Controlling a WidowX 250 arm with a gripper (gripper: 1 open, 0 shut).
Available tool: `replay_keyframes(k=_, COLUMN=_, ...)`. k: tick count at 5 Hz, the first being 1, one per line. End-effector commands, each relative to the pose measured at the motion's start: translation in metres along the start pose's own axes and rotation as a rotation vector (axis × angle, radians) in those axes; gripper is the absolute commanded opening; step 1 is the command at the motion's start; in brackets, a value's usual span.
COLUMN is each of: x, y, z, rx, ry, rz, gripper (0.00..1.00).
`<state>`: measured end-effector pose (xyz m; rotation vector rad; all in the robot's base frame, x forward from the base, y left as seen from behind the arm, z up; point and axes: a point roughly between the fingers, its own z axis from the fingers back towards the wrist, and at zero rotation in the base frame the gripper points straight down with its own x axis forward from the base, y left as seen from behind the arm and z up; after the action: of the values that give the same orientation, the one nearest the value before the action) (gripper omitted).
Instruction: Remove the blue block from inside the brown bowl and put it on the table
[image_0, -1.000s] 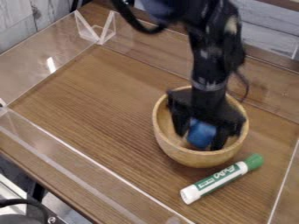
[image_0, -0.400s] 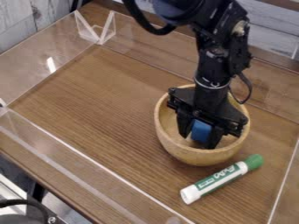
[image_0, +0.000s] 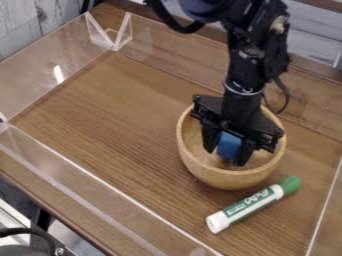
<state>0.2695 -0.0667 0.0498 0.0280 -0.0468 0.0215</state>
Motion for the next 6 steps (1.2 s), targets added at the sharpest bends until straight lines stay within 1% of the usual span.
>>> replay_keyframes(k=1, x=0.012, y=-0.005, z=0.016, rx=-0.015, ry=-0.054, rz=-0.008, gripper=0.00)
replay_keyframes(k=2, x=0.013, y=-0.004, z=0.017, rx=-0.017, ry=-0.052, rz=-0.005, gripper=0.00)
replay_keyframes(k=3, x=0.012, y=-0.003, z=0.023, rx=-0.017, ry=-0.047, rz=-0.006, gripper=0.00)
replay_keyframes(k=5, x=0.011, y=0.001, z=0.038, rx=-0.018, ry=-0.040, rz=-0.004, gripper=0.00)
replay_keyframes(k=6, x=0.010, y=0.005, z=0.048, rx=-0.019, ry=-0.040, rz=-0.001, gripper=0.00)
